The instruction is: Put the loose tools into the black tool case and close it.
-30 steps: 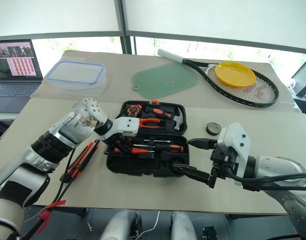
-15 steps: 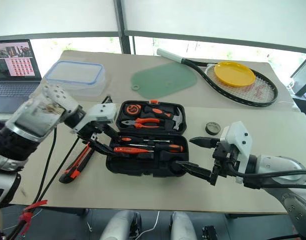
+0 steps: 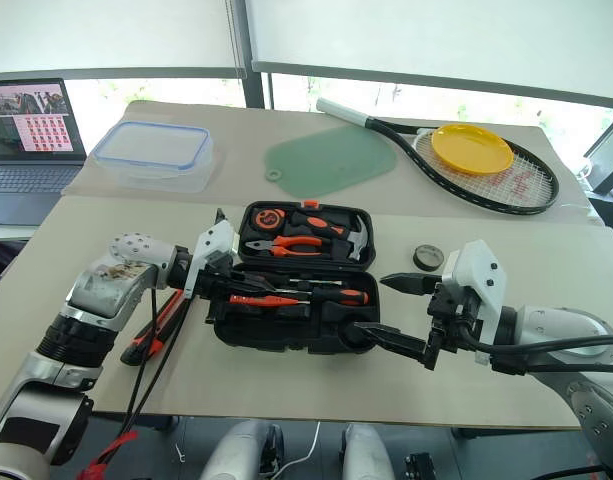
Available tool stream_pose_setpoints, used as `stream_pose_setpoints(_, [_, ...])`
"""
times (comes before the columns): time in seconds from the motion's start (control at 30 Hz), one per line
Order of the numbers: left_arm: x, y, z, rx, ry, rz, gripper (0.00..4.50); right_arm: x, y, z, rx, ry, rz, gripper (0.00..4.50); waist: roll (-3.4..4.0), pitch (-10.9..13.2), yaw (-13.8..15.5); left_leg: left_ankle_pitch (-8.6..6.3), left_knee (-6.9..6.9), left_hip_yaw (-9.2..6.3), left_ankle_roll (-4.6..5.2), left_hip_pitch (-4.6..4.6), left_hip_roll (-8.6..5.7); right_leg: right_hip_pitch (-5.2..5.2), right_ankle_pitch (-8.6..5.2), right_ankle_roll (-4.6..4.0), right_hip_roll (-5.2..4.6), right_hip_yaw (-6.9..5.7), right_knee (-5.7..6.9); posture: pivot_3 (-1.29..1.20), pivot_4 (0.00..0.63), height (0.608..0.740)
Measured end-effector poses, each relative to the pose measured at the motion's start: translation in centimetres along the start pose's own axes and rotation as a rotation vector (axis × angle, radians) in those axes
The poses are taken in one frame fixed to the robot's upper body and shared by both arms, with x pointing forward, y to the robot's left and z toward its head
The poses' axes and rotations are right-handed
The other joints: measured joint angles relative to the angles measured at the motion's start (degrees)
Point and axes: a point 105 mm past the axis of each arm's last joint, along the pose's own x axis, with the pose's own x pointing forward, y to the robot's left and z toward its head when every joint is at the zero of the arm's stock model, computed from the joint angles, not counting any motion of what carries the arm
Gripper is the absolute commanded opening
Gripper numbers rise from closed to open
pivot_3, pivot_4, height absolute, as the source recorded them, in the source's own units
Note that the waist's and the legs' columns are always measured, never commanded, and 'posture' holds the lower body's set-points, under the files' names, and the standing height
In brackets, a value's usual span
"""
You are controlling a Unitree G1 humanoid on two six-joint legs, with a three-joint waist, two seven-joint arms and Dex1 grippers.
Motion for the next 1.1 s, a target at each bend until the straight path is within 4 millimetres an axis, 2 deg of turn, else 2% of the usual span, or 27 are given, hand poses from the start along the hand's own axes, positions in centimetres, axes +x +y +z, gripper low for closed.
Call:
stream_pose_setpoints(0.13, [0.5,-0.1,-1.6,0.040,0.055,-0.005,0.04,0.0,0.1,0.0,0.006,-0.005,0.006,4.50,0.00,0.00,-0.01,0.00,0.00,0.00,0.00,0.00,0.00,0.00,0.00,-0.01,0.00,0.00,0.00,0.00,0.150,0.738])
stream_pose_setpoints(0.33, [0.8,0.6,-1.9,0.117,0.054,0.019,0.04,0.1,0.0,0.1,0.004,-0.007,-0.003,4.50,0.14,-0.12,0.12,-0.01,0.00,0.00,0.02,0.11,0.02,0.12,0.02,-0.02,-0.03,0.00,-0.01,0.00,0.150,0.738])
stream_pose_setpoints(0.53, [0.6,0.9,-2.0,0.069,0.034,0.048,0.04,0.2,0.0,0.5,-0.005,-0.018,0.007,4.50,0.16,-0.14,-0.20,-0.01,-0.02,0.00,0.02,0.11,0.04,0.09,0.03,-0.03,-0.02,0.00,0.01,0.00,0.150,0.738])
stream_pose_setpoints(0.63, [-0.2,0.4,-2.2,0.006,0.017,0.051,0.04,0.3,0.0,0.6,-0.005,-0.018,0.022,4.50,0.16,-0.14,-0.44,-0.01,-0.03,0.01,0.02,0.09,0.06,0.05,0.03,-0.03,-0.02,0.01,0.01,0.00,0.150,0.738])
stream_pose_setpoints(0.73, [-2.5,-0.5,-2.0,-0.070,-0.003,0.077,0.04,0.5,-0.5,0.5,-0.006,0.000,0.040,4.50,0.16,-0.13,-0.98,0.00,-0.10,0.02,-0.01,0.07,0.10,-0.05,0.02,-0.06,0.00,0.02,0.03,0.00,0.150,0.738])
stream_pose_setpoints(0.8, [-4.4,-0.6,-1.1,-0.095,-0.031,0.132,0.55,0.6,-1.0,0.6,-0.017,0.003,0.047,4.50,0.16,-0.12,-0.98,0.00,-0.10,0.01,-0.02,0.07,0.10,-0.04,0.02,-0.06,0.00,0.01,0.02,0.00,0.150,0.738])
stream_pose_setpoints(0.83, [-5.9,-0.7,-0.5,-0.118,-0.055,0.189,0.69,0.9,-1.2,0.7,-0.027,0.008,0.063,4.50,0.15,-0.12,-0.98,0.00,-0.09,0.01,-0.01,0.08,0.10,-0.02,0.01,-0.05,-0.01,0.01,0.01,0.00,0.150,0.738])
stream_pose_setpoints(0.93, [-10.3,-0.6,-0.6,-0.194,-0.080,0.366,1.78,1.3,-1.8,0.6,-0.044,0.023,0.089,4.50,0.16,-0.11,-1.30,0.00,-0.13,0.04,-0.02,0.09,0.11,-0.05,0.01,-0.05,-0.02,0.02,0.00,0.00,0.150,0.738])
stream_pose_setpoints(0.97, [-11.8,-0.9,-1.0,-0.225,-0.078,0.429,2.11,1.5,-2.1,0.6,-0.048,0.026,0.099,4.50,0.17,-0.11,-1.36,0.00,-0.13,0.04,-0.04,0.10,0.10,-0.06,0.00,-0.05,-0.02,0.01,0.00,0.00,0.150,0.738])
stream_pose_setpoints(1.0, [-14.0,-1.9,-2.5,-0.281,-0.049,0.518,2.32,2.0,-2.3,0.9,-0.057,0.017,0.129,4.50,0.19,-0.10,-2.00,-0.01,-0.18,0.09,-0.07,0.11,0.13,-0.09,0.00,-0.06,-0.02,0.05,-0.01,0.00,0.150,0.738])
stream_pose_setpoints(1.03, [-14.6,-2.3,-3.1,-0.305,-0.038,0.542,2.76,2.1,-2.4,0.9,-0.058,0.014,0.133,4.50,0.19,-0.10,-2.08,-0.02,-0.18,0.11,-0.10,0.13,0.15,-0.09,-0.02,-0.09,-0.02,0.05,-0.02,0.00,0.150,0.738])
stream_pose_setpoints(1.1, [-17.5,-4.7,-6.5,-0.418,0.047,0.676,3.43,2.8,-2.6,1.1,-0.056,0.005,0.182,4.50,0.20,-0.09,-2.33,-0.05,-0.21,0.13,-0.18,0.16,0.18,-0.10,-0.06,-0.15,-0.02,0.01,-0.02,0.00,0.150,0.738])
